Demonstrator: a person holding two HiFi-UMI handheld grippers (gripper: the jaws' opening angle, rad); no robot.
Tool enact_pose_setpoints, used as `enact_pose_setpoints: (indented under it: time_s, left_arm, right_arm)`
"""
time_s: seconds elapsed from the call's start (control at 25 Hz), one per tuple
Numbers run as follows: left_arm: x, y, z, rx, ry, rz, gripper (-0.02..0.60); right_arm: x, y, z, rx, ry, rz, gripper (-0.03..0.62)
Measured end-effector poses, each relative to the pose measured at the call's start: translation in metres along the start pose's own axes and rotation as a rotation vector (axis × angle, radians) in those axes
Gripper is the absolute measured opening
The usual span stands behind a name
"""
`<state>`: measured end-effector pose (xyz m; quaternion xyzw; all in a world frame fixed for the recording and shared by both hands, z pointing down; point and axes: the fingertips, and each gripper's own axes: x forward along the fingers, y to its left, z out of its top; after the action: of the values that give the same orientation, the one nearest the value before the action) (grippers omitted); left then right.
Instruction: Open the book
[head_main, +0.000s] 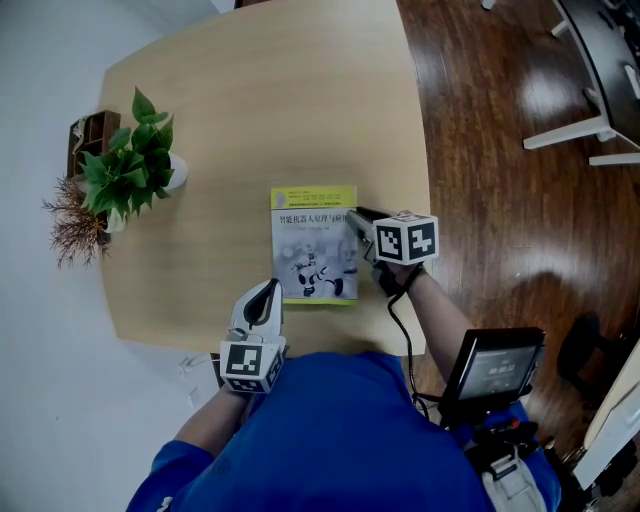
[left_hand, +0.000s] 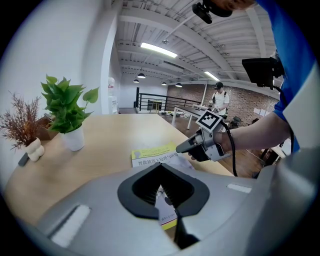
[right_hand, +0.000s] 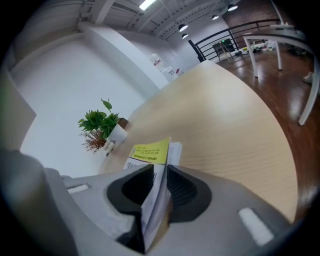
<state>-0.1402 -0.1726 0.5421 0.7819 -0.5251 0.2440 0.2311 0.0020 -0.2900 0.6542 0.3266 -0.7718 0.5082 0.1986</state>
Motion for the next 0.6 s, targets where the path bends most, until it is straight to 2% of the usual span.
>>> enact_pose_setpoints:
  time_s: [0.16, 0.24, 0.4, 0.6]
  left_arm:
    - [0.001, 0.001, 0.001, -0.001, -0.003, 0.001, 0.006]
    - [0.001, 0.001, 0.001, 0.0, -0.005, 0.001, 0.006]
    - [0.001, 0.001, -0.002, 0.001, -0.005, -0.002, 0.006]
    - [0.0, 0.002, -0.002, 0.002, -0.006, 0.001, 0.006]
  right_arm:
    - [0.0, 0.002, -0.004, 0.01, 0.023, 0.058, 0.082]
    - [-0.001, 0.008, -0.003, -0.027, 0.021, 0.094, 0.071]
    - [-0.001, 0.011, -0.013, -0.122, 0.086, 0.112, 0.06]
    - [0.003, 0.013, -0.024, -0.132, 0.138, 0.143, 0.06]
